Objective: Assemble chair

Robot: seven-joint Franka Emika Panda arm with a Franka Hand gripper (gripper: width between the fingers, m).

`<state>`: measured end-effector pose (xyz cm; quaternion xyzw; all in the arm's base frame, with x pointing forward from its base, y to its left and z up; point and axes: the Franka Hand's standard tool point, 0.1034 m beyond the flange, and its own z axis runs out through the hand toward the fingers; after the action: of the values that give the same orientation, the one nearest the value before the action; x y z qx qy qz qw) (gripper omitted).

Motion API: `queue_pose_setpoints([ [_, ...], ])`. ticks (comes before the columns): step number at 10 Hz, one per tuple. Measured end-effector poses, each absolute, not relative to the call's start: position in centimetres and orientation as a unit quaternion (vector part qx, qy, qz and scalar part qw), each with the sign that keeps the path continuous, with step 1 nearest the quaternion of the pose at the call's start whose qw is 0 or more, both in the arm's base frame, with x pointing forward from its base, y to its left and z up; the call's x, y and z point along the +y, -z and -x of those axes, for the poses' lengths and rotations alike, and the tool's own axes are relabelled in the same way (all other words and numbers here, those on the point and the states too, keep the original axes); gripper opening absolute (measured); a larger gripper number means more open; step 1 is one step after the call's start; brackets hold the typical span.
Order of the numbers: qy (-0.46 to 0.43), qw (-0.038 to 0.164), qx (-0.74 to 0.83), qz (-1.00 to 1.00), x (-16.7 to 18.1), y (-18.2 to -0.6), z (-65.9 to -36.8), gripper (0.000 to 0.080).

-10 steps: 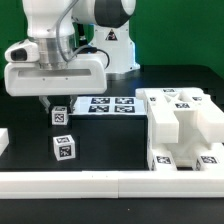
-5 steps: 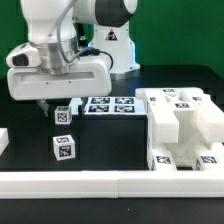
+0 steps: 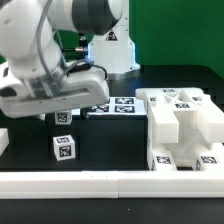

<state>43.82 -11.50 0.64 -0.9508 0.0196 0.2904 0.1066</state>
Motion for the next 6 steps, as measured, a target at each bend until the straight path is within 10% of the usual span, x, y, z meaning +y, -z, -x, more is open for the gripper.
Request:
queue_pose_setpoints([
  [4,-0.345,0.114,0.001,0.932,-11.7,-0.7,-43.7,0.0649],
  [6,-0.373,0.044,-0.006,0.927,-14.0,-1.8,-44.2,0.0649],
])
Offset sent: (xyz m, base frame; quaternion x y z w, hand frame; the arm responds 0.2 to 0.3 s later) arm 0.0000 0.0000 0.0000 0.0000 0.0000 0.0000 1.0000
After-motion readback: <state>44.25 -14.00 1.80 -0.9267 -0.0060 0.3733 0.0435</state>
